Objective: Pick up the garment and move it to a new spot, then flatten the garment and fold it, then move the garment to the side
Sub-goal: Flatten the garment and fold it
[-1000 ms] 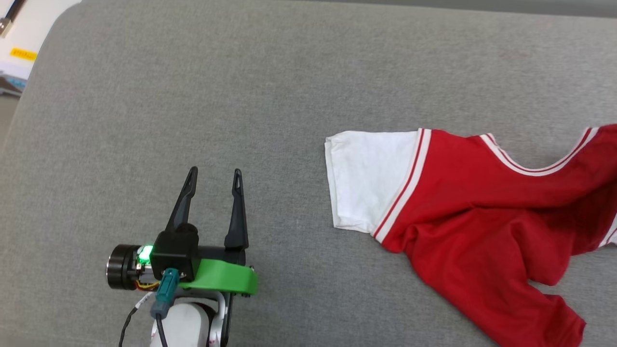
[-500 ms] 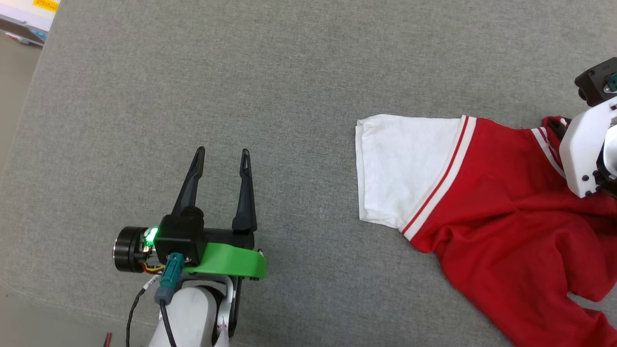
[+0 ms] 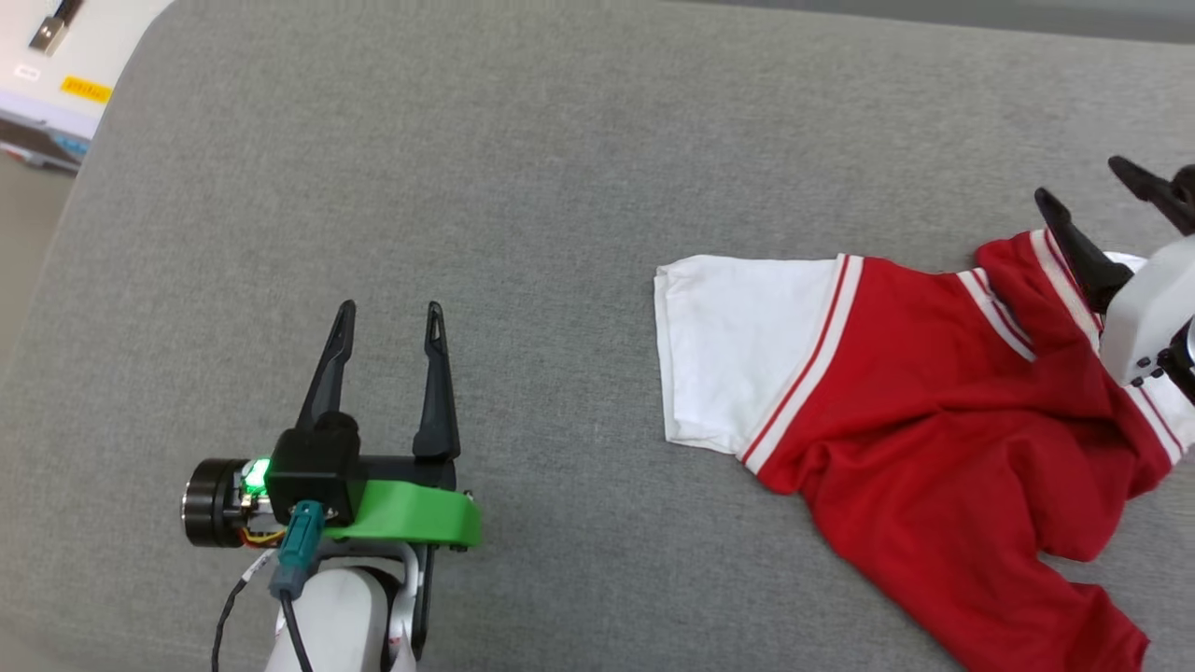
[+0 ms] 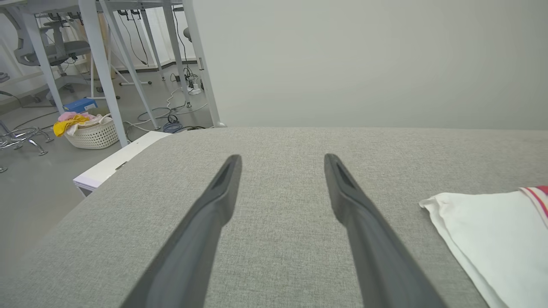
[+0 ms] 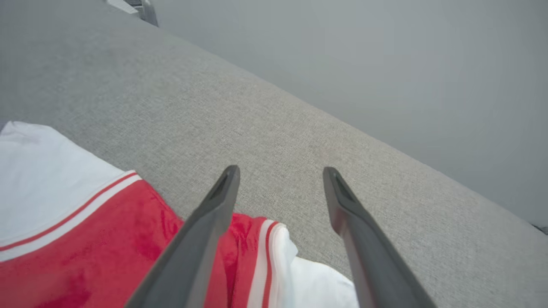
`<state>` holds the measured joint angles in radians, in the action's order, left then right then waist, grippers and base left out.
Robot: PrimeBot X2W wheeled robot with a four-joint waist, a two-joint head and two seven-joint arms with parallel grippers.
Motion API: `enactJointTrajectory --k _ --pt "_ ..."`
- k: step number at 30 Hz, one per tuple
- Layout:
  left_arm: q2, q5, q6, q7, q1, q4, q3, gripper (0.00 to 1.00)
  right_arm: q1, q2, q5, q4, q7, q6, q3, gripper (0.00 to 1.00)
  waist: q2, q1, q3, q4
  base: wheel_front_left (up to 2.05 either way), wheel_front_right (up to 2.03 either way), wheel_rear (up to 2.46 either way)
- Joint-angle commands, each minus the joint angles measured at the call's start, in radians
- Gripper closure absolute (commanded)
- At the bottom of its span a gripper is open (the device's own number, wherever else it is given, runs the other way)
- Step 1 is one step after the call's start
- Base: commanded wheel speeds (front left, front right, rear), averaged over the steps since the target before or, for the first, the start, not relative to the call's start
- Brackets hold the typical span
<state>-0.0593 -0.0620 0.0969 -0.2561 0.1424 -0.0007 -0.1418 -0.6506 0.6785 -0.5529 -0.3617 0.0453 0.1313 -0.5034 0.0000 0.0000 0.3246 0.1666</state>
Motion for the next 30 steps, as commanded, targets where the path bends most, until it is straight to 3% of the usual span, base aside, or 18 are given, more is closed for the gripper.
enactJointTrajectory --k 1,6,12,14,17,21,24,30 --pt "-0.009 0.010 -0.008 -0.006 -0.010 -0.003 0.008 0.00 0.035 -0.022 0.030 0.014 -0.036 -0.001 0.031 0.00 0.0000 0.0000 -0.046 -0.043 0.00 0.00 0.00" --pt "-0.031 0.014 -0.024 -0.006 -0.021 -0.007 0.036 0.00 0.180 -0.145 0.178 0.092 -0.167 -0.001 0.232 0.00 0.0000 0.0000 -0.084 -0.081 0.00 0.00 0.00" --pt "-0.063 0.022 -0.050 -0.006 0.012 -0.006 0.055 0.00 0.361 -0.328 0.327 0.230 -0.236 -0.001 0.421 0.00 0.0000 0.0000 -0.106 -0.107 0.00 0.00 0.00" --pt "-0.078 0.019 -0.072 -0.006 0.041 0.001 0.056 0.00 0.412 -0.381 0.358 0.273 -0.249 -0.001 0.463 0.00 0.0000 0.0000 -0.109 -0.112 0.00 0.00 0.00" --pt "-0.090 -0.028 -0.143 -0.006 0.102 0.029 0.051 0.00 0.487 -0.447 0.389 0.336 -0.258 -0.001 0.504 0.00 0.0000 0.0000 -0.114 -0.118 0.00 0.00 0.00" --pt "-0.142 -0.051 -0.202 0.008 0.214 0.106 0.012 0.00 0.558 -0.499 0.414 0.389 -0.258 -0.001 0.526 0.00 0.0000 0.0000 -0.116 -0.131 0.00 0.00 0.00" --pt "-0.181 -0.079 -0.221 0.067 0.317 0.152 -0.044 0.00 0.588 -0.518 0.419 0.411 -0.257 -0.001 0.530 0.00 0.0000 0.0000 -0.111 -0.142 0.00 0.00 0.00" --pt "-0.272 -0.275 -0.227 0.339 0.526 0.217 -0.269 0.00 0.602 -0.532 0.426 0.437 -0.258 -0.001 0.527 0.00 0.0000 0.0000 -0.086 -0.167 0.00 0.00 0.00"
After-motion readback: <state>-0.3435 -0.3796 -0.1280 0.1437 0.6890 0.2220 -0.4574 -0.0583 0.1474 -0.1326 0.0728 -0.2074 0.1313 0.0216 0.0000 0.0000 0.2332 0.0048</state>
